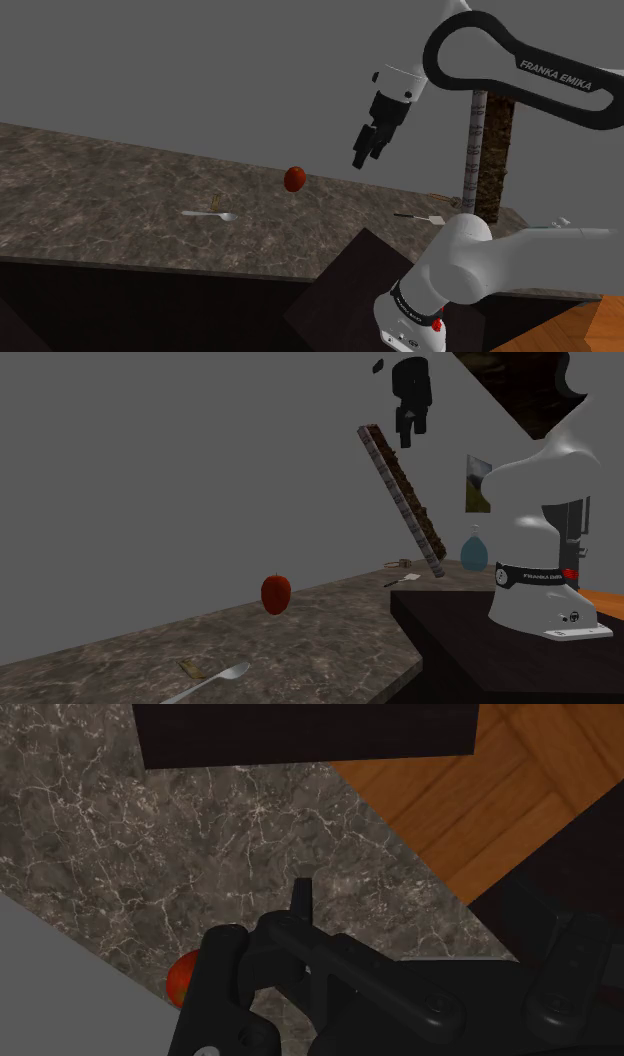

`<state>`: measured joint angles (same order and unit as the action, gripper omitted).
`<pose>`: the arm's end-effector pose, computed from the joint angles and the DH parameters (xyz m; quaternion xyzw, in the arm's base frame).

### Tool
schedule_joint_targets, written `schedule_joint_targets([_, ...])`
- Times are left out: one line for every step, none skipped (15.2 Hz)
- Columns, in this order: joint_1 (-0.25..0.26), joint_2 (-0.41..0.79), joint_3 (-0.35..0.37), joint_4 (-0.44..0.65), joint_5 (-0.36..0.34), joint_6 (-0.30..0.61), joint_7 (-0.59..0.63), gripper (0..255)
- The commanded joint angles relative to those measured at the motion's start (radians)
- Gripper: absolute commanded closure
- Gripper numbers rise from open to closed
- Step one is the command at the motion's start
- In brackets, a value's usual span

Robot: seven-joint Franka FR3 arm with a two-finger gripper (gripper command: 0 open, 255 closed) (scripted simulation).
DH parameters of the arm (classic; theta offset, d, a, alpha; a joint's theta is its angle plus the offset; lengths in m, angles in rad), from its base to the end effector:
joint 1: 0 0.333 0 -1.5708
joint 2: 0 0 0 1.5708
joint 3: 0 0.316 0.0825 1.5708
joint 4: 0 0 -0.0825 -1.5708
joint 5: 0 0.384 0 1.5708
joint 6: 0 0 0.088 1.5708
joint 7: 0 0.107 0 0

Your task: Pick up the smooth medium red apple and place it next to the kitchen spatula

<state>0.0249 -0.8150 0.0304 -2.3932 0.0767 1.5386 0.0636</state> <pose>0.2940 0.0273 0.5790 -0.9994 0.0087 0.0214 0.0262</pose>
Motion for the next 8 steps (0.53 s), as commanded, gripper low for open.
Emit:
schedule_joint_targets([0.000,0.000,0.000,0.000,0.000,0.000,0.000,0])
schedule_joint_targets([-0.005,0.017,-0.011,-0.012,-0.011,0.030,-0.016,0])
schedule_joint_targets([-0.009,0.035,-0.021,-0.023,-0.021,0.061,-0.032,0])
schedule_joint_targets([-0.014,0.054,-0.032,-0.033,-0.031,0.092,-0.048,0])
schedule_joint_targets([-0.018,0.075,-0.043,-0.042,-0.040,0.123,-0.063,0])
schedule_joint_targets([-0.023,0.098,-0.054,-0.048,-0.049,0.153,-0.078,0])
schedule_joint_targets([-0.027,0.121,-0.065,-0.054,-0.058,0.184,-0.093,0])
schedule_joint_targets([-0.032,0.146,-0.076,-0.058,-0.066,0.215,-0.108,0])
